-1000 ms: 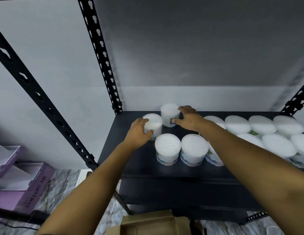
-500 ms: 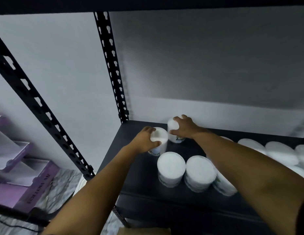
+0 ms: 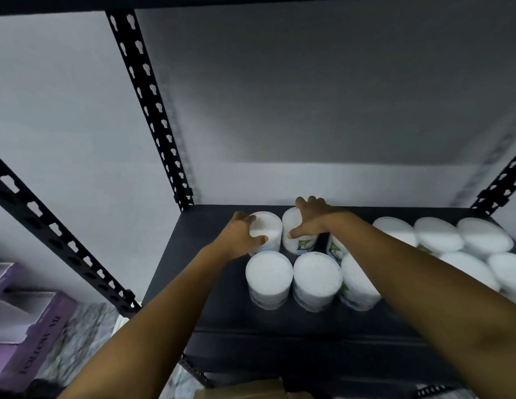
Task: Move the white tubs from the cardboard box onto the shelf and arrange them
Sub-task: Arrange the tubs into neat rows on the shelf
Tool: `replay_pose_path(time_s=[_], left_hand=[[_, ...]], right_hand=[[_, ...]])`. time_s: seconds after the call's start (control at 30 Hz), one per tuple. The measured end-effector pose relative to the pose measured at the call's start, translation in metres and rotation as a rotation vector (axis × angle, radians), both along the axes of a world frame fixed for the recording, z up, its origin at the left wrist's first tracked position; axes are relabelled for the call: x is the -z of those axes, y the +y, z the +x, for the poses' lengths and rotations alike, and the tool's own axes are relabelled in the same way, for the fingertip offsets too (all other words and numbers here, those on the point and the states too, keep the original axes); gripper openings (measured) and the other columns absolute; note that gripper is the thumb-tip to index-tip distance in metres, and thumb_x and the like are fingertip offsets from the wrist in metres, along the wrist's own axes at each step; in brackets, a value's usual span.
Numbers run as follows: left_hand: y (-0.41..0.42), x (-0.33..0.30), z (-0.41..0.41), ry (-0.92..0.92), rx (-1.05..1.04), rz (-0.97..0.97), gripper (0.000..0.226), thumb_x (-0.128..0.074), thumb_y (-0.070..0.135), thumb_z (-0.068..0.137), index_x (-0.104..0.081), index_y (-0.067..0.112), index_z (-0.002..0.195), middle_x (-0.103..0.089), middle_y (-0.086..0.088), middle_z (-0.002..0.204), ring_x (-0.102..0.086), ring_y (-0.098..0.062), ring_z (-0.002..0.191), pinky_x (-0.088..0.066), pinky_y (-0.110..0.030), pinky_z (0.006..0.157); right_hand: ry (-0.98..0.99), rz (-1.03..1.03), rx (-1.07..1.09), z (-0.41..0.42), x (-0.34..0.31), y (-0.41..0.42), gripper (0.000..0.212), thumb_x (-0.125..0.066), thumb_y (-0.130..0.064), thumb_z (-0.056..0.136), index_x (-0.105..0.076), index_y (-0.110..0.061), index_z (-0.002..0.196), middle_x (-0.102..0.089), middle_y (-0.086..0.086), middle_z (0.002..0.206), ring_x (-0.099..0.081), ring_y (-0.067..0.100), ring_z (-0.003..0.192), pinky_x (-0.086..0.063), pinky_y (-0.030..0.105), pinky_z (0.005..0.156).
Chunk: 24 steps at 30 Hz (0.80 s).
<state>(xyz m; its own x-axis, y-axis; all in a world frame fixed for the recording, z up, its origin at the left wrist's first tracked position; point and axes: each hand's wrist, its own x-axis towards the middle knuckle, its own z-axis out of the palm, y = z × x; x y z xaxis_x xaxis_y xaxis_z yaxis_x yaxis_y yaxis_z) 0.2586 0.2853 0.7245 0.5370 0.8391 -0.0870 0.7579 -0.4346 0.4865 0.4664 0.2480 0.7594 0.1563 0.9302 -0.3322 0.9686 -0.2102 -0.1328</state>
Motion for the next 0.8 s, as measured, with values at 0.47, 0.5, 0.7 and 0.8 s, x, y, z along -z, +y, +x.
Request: replay_pose_path(time_s=[0.47,0.5,0.7,0.8], left_hand=[[0.006,0.005,0.012,-0.020,0.055,-0.097,0.080,-0.067,0.044,0.083,-0.027,0.018,0.147,-0.024,-0.004,0.154,-0.028,-0.020,0.140,-0.027,-0.028,0.107],[0.006,0.006,0.013,-0.026,0.044,-0.093,0.082,-0.068,0.044,0.082,-0.026,0.018,0.147,-0.024,-0.005,0.153,-0.031,-0.021,0.138,-0.029,-0.028,0.106],[0.006,0.011,0.016,-0.029,-0.006,-0.084,0.092,-0.069,0.049,0.079,-0.021,0.016,0.149,-0.026,-0.010,0.148,-0.033,-0.026,0.136,-0.032,-0.033,0.107],[0.006,0.009,0.017,-0.056,-0.018,-0.104,0.082,-0.064,0.044,0.085,-0.020,0.017,0.149,-0.025,-0.011,0.147,-0.033,-0.027,0.135,-0.034,-0.030,0.103]], right_hand=[[0.125,-0.063,0.014,0.016,-0.004,-0.018,0.096,-0.070,-0.046,0.075,-0.011,-0.031,0.150,-0.033,0.006,0.146,-0.038,0.027,0.130,-0.042,0.040,0.100],[0.097,-0.050,0.015,0.017,-0.003,-0.018,0.096,-0.069,-0.052,0.074,-0.013,-0.031,0.149,-0.034,0.007,0.144,-0.038,0.028,0.130,-0.042,0.040,0.099],[-0.098,-0.025,-0.057,0.016,-0.002,-0.016,0.097,-0.057,-0.073,0.073,-0.017,-0.028,0.148,-0.036,0.008,0.145,-0.033,0.029,0.133,-0.036,0.042,0.101],[0.062,-0.072,-0.058,0.015,-0.001,-0.015,0.097,-0.067,-0.055,0.075,-0.012,-0.028,0.151,-0.027,0.004,0.152,-0.030,0.025,0.138,-0.036,0.038,0.107]])
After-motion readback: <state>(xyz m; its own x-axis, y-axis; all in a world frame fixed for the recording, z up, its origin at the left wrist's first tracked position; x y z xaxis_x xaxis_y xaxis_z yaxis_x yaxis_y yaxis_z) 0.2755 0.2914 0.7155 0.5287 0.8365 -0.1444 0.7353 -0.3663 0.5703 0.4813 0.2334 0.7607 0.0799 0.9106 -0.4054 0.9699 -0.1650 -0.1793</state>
